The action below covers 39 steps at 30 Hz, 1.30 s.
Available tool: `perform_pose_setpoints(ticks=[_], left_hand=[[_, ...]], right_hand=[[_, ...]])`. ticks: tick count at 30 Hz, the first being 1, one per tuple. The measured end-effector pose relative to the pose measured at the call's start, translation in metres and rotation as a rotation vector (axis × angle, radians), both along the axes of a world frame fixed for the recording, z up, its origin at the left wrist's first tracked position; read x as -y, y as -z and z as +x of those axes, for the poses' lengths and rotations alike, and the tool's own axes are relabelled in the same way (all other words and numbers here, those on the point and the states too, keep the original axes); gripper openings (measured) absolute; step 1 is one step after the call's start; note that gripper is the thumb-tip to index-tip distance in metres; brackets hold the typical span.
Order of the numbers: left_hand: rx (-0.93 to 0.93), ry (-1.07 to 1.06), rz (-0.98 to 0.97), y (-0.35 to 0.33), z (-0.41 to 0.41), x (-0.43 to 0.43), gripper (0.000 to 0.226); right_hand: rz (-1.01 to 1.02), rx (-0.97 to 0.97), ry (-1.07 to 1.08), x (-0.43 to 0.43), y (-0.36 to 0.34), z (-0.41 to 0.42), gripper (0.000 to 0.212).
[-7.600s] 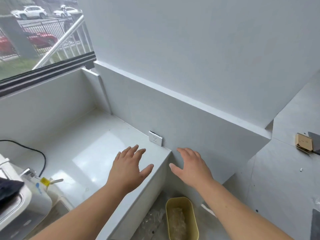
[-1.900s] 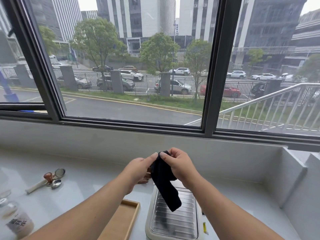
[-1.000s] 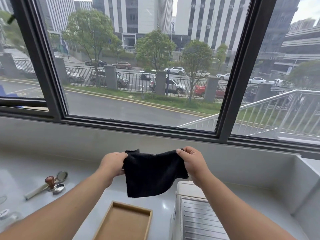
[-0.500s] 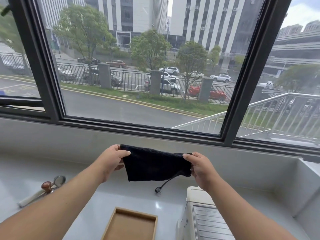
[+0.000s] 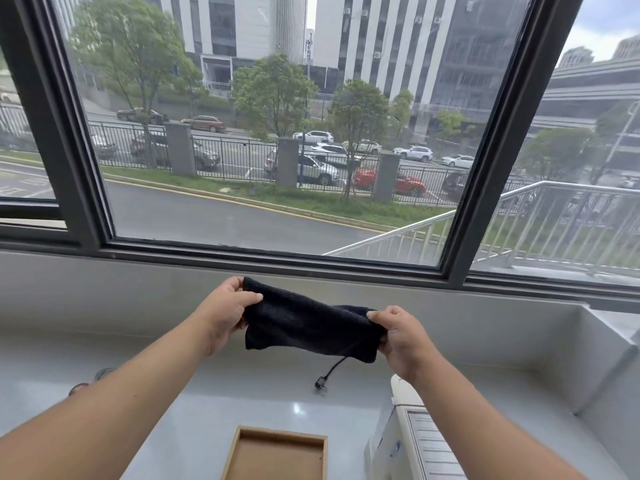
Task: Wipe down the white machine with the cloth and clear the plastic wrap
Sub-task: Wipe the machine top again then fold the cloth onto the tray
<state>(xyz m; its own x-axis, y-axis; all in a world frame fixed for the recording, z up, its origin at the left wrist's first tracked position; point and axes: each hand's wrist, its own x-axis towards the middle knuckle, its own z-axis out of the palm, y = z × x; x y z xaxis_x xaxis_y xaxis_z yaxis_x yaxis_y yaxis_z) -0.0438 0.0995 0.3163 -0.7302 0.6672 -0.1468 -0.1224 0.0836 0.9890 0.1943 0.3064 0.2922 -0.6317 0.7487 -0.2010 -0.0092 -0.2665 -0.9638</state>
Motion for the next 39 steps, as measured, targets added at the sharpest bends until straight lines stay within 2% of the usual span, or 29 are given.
perform_pose_setpoints(ticks=[2,5,7,10,14,17,19,22,25,33,39], left_hand=[[0.002,0.002,-0.006,0.000,-0.006,0.003,0.016],[-0.037,0.024,-0.040,0.001,-0.018,0.009,0.015],[-0.100,0.025,-0.082,0.003,-0.025,0.011,0.017],[-0.261,-0.007,-0.183,0.005,-0.032,0.014,0.030],[-0.446,0.022,-0.269,0.007,-0.036,0.017,0.041],[-0.663,0.029,-0.403,0.011,-0.039,0.019,0.015],[-0.728,0.035,-0.438,0.013,-0.041,0.022,0.009],[-0.747,0.031,-0.459,0.015,-0.041,0.025,0.006],[-0.712,0.031,-0.472,0.018,-0.039,0.028,0.007],[-0.601,-0.002,-0.560,0.019,-0.026,0.034,0.015],[-0.381,0.040,-0.438,0.021,-0.003,0.026,0.019]], right_hand=[[-0.016,0.017,-0.011,0.004,0.000,-0.002,0.019],[0.030,0.059,-0.067,0.007,0.003,-0.001,0.052],[0.157,0.150,-0.109,0.007,0.005,0.002,0.063],[0.398,0.316,-0.115,0.011,0.004,0.003,0.046],[0.647,0.471,-0.017,0.016,-0.001,-0.001,0.018],[0.771,0.578,0.005,0.019,-0.003,-0.003,0.016],[0.800,0.598,0.016,0.020,-0.004,-0.003,0.014],[0.751,0.588,0.023,0.020,-0.005,-0.003,0.006],[0.628,0.545,0.030,0.025,-0.003,-0.003,0.010],[0.096,0.354,0.000,0.050,0.003,-0.015,0.012],[0.062,0.334,-0.055,0.070,0.006,-0.031,0.015]])
